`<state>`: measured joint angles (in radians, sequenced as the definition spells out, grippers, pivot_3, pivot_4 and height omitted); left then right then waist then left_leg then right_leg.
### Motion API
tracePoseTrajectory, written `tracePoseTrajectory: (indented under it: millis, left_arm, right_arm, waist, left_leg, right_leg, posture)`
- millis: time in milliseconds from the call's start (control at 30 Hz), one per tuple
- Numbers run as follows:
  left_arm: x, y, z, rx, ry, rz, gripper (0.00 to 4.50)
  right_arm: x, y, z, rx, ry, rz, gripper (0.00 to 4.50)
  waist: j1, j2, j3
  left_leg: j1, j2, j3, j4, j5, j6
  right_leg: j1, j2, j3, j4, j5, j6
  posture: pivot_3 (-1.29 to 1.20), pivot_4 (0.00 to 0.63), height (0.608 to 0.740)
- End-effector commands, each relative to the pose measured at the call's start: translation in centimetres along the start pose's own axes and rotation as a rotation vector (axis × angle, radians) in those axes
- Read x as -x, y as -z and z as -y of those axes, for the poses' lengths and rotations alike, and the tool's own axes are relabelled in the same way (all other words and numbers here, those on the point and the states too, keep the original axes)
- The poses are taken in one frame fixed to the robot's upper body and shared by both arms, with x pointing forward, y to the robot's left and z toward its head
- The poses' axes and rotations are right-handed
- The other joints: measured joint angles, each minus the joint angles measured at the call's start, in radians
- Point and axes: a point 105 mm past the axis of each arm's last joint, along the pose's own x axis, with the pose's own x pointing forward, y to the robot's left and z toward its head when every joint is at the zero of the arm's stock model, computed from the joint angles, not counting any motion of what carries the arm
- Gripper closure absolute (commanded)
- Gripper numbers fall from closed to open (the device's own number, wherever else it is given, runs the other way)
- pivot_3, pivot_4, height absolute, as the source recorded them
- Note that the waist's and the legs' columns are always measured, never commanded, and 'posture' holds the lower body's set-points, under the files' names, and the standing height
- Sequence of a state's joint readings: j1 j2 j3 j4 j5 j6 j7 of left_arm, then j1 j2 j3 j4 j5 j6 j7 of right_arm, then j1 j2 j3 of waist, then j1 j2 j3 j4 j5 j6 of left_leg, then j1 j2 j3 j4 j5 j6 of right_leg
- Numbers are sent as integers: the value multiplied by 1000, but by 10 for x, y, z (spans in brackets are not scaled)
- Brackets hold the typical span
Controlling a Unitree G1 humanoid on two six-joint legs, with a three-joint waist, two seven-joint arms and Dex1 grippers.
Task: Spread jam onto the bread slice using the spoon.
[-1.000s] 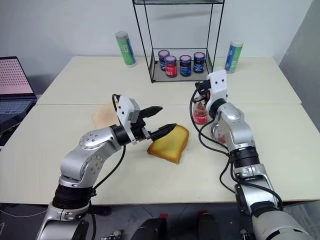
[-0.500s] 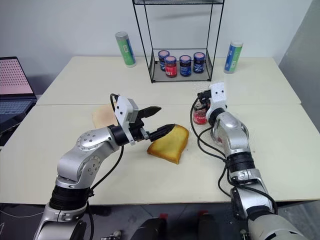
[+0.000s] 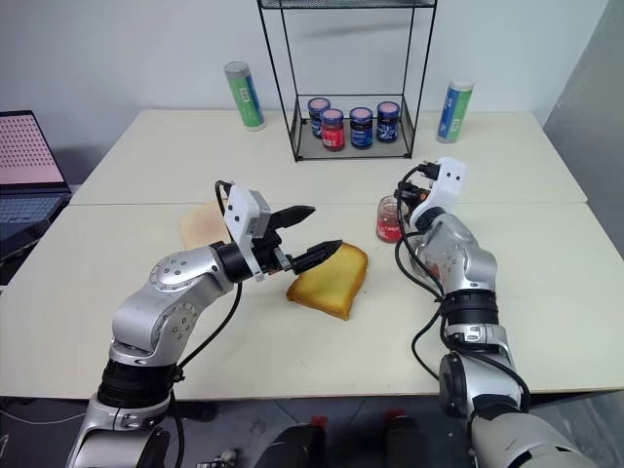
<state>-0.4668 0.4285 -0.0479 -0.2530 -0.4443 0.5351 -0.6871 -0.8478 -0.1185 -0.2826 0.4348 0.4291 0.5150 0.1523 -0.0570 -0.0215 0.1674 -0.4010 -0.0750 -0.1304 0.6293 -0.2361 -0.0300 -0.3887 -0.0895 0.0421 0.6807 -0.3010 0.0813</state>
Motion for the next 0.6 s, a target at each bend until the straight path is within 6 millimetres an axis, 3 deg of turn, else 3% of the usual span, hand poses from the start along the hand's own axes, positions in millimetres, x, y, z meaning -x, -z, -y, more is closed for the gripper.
tracePoseTrajectory:
  millis: [33, 167, 600]
  left_arm:
    - [0, -10, -1, -31, -4, 35, 0]
    - [0, -9, -1, -31, 1, 33, 0]
    - [-1, -7, -2, -40, 4, 32, 0]
  right_arm:
    - [1, -24, -11, -65, -33, 64, 4464]
    - [2, -29, -11, -149, -29, 69, 4464]
    - [6, -37, -15, -186, -35, 78, 4464]
  waist:
    - [0, 0, 0]
    - [0, 0, 0]
    - [-1, 0, 0]
  left_leg:
    - [0, 0, 0, 0, 0, 0]
    - [0, 0, 0, 0, 0, 0]
    - [0, 0, 0, 0, 0, 0]
  right_leg:
    - [0, 0, 0, 0, 0, 0]
    - [0, 0, 0, 0, 0, 0]
    - [0, 0, 0, 0, 0, 0]
  posture:
    - [0, 150, 740]
    - [0, 150, 740]
    - [0, 150, 740]
